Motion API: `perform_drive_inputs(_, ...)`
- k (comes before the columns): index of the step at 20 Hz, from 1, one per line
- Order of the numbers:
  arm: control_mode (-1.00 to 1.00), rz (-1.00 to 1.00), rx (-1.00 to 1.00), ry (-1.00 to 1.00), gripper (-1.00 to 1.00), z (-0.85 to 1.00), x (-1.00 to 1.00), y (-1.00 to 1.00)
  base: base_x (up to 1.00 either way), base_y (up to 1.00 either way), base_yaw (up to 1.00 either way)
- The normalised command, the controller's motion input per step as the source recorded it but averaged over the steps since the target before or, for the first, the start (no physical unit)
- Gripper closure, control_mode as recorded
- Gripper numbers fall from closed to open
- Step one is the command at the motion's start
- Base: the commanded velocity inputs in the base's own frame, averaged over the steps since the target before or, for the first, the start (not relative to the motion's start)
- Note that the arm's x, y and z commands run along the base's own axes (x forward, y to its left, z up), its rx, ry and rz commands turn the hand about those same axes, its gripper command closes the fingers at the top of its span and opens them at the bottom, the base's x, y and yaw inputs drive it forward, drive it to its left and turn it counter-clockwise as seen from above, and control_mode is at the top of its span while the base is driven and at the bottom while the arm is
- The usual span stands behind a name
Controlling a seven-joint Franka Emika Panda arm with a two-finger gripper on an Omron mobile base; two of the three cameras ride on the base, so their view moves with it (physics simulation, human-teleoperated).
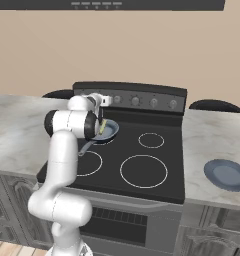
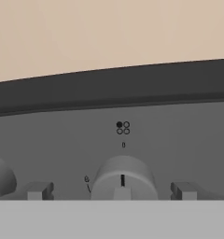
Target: Pick up the butter stick and place it in the pan. Then turn on the burner for the pan.
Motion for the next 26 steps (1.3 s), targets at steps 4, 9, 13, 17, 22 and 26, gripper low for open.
perform_drive_inputs(4, -1.00, 0.00, 0.00, 0.00, -1.00, 0.00, 0.04, -0.14, 0.00, 0.00, 0.00)
perform_drive_inputs(9, -1.00, 0.00, 0.00, 0.00, -1.00, -0.02, 0.04, -0.09, 0.00, 0.00, 0.00)
perform_drive_inputs(13, -1.00, 0.00, 0.00, 0.00, -1.00, -0.06, 0.07, 0.00, 0.00, 0.00, 0.00)
perform_drive_inputs(17, -1.00, 0.00, 0.00, 0.00, -1.00, -0.02, 0.05, 0.00, 0.00, 0.00, 0.00)
perform_drive_inputs(22, -1.00, 0.00, 0.00, 0.00, -1.00, 0.00, 0.03, 0.00, 0.00, 0.00, 0.00)
perform_drive_inputs(26, -1.00, 0.00, 0.00, 0.00, -1.00, 0.00, 0.00, 0.00, 0.00, 0.00, 0.00)
